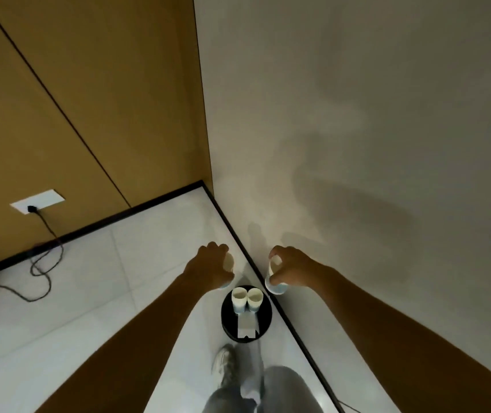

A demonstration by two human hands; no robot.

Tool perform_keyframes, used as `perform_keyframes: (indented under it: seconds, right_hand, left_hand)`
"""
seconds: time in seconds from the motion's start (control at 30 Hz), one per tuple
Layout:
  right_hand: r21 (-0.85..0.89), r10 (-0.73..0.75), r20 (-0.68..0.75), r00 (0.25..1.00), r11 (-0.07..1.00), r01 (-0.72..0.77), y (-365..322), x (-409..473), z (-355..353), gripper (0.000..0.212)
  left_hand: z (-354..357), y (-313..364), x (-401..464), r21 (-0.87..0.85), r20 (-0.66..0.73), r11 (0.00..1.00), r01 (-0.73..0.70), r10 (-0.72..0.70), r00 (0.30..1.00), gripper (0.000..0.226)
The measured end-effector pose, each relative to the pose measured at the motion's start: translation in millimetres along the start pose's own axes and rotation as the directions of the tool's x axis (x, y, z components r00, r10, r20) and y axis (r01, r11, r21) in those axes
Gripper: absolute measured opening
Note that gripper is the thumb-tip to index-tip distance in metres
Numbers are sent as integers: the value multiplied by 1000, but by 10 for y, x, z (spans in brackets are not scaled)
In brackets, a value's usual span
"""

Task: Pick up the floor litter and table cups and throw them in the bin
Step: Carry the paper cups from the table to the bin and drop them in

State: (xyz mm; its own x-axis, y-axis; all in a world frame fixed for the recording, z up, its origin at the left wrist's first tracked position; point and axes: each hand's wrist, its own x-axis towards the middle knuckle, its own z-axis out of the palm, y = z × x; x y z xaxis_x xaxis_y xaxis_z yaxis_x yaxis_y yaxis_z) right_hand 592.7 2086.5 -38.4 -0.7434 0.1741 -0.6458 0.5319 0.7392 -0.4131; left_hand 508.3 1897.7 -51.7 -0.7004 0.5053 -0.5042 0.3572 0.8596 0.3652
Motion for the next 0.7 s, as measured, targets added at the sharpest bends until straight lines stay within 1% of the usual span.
perform_keyframes:
  seconds: [0.07,0.17,0.23,0.3,0.4,0.5,0.57,0.7]
  right_hand:
    - [2,32,18,999,999,-32,67,289,35,57]
    - [-45,65,55,996,997,-63,157,713,168,56]
    - [-53,88,74,993,995,-84,220,970,322,56]
    - [-45,103,84,991,994,-99,303,1200,509,57]
    - [-25,91,75,993,996,-89,499,1575,816,58]
    - [-17,75,63,995,997,-74,788,1986,1175,58]
    - [-24,80,55,995,997,-78,1012,2237,1438,60]
    - [-33,74,18,997,997,-73,1458,2724,1969,62]
  left_hand:
    - [134,-69,202,-26,1,1000,15,-15,1000,65]
    - [408,-212,345,-99,-39,993,64,-68,997,62]
    - [635,-328,387,-111,-73,990,88,-96,993,62]
    - [857,-453,456,-124,-65,984,130,-139,988,64]
    - [1177,-605,711,-152,-48,971,184,-193,980,65]
    - [1547,-695,1098,-225,-67,951,211,-231,971,63]
    - [1858,-762,1381,-257,-84,945,204,-232,969,62]
    - [2515,-949,1934,-250,-83,955,160,-186,979,62]
